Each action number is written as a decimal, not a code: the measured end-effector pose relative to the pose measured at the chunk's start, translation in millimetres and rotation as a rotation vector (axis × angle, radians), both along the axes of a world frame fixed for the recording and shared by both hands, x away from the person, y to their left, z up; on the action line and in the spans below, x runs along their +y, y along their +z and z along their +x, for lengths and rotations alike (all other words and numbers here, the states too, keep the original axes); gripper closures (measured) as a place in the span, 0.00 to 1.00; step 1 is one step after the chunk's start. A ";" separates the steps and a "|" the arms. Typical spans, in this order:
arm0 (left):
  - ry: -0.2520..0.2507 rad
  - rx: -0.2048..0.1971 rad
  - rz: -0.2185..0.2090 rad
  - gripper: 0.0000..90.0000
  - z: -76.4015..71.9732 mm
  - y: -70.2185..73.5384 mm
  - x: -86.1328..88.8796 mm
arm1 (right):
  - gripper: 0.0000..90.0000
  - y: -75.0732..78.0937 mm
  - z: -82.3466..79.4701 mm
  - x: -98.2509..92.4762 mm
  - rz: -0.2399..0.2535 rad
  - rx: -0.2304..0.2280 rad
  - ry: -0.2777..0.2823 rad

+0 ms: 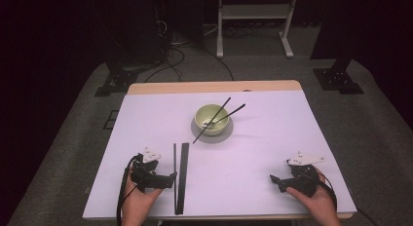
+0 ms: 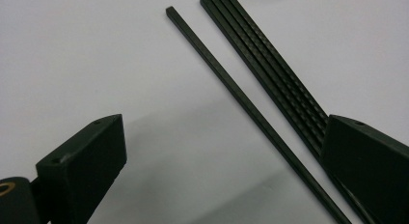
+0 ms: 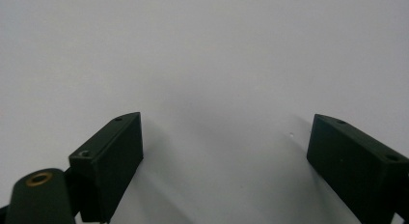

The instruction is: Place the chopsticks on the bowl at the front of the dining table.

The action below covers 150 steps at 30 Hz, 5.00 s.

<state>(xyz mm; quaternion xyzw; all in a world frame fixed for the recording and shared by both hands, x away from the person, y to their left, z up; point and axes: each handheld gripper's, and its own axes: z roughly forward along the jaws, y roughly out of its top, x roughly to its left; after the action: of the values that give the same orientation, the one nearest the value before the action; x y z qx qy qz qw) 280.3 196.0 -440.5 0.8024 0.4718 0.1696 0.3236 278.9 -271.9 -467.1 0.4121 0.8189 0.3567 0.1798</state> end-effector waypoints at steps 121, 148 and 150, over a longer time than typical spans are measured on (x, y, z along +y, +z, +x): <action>0.116 0.029 0.128 0.01 -8.5 -8.9 49.0 | 0.12 0.0 0.0 -0.1 0.000 0.000 0.000; 0.158 0.021 0.141 0.01 8.1 -5.8 73.4 | 0.12 -0.1 0.1 0.0 0.000 0.000 0.000; 0.162 0.021 0.142 0.01 9.5 -5.3 74.8 | 0.12 -0.1 0.1 0.0 0.000 0.000 -0.001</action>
<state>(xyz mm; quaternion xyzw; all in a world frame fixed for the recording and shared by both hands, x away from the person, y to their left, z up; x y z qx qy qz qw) 289.8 270.9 -445.8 0.7843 0.5254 0.2197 0.2461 278.9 -271.9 -467.2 0.4125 0.8187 0.3567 0.1797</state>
